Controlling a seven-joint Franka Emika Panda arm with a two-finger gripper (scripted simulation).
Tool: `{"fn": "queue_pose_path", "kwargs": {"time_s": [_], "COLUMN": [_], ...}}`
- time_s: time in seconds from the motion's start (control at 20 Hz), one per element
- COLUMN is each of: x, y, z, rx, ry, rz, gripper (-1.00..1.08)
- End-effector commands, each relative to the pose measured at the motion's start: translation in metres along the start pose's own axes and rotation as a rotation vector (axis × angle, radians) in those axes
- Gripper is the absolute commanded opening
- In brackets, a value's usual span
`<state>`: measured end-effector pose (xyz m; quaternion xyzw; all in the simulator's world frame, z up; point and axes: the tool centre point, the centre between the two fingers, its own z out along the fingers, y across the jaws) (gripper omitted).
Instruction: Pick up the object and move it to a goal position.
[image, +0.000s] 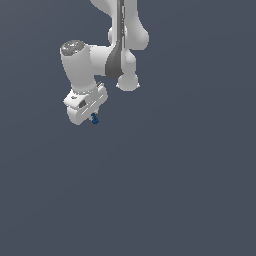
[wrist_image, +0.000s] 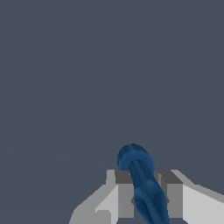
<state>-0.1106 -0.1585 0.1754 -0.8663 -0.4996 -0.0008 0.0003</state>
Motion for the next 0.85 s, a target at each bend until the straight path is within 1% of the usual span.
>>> {"fn": "queue_pose_path", "kwargs": {"time_s": [0.0,0.2,0.4,0.6,0.8], "x": [-0.020,-0.047,-0.067,-0.077,-0.079], "y": [0.002,0.007,0.011,0.014,0.016], "z": [-0.019,-0.045,-0.063,-0.073,-0.075], "rx": [0.001,0.001,0.001,0.001,0.000], "ry": [0.001,0.001,0.000,0.000,-0.002], "rz": [-0.001,-0.001,-0.001,-0.001,0.000], "gripper": [-1.00,-1.00,-1.00,-1.00,-1.00]}}
